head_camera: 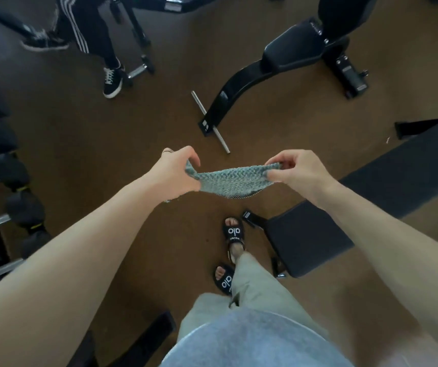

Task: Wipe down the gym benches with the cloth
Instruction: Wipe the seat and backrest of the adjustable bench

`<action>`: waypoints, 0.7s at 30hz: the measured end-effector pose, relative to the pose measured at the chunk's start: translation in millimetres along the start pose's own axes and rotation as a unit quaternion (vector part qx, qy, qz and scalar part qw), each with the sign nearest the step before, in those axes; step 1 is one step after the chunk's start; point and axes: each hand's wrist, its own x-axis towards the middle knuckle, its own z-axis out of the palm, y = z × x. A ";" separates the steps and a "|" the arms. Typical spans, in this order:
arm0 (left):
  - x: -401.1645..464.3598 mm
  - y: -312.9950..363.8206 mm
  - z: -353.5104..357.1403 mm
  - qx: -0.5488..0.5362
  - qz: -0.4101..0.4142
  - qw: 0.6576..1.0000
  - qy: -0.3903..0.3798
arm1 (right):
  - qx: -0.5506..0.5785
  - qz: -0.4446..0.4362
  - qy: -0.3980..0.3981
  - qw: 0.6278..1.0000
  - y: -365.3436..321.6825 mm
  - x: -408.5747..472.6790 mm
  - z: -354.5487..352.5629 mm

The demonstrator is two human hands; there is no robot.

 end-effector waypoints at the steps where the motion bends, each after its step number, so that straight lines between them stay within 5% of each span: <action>1: 11.1 4.5 -5.9 0.036 0.014 0.999 0.025 | -0.049 -0.011 -0.013 0.999 -2.1 9.2 -3.6; 4: 43.2 14.7 -26.8 0.088 0.048 0.993 0.059 | -0.184 -0.064 0.002 0.981 -5.1 40.0 -12.2; 9: 86.7 35.7 -69.3 0.205 0.093 0.973 0.051 | -0.196 -0.070 0.024 0.978 -23.2 82.4 -39.0; 14: 134.8 71.7 -101.3 0.244 0.157 0.956 0.050 | -0.026 0.005 0.024 0.999 -50.7 115.1 -62.1; 21: 213.8 133.9 -111.0 0.056 0.137 0.986 -0.075 | 0.195 0.088 0.000 0.977 -104.6 174.2 -58.2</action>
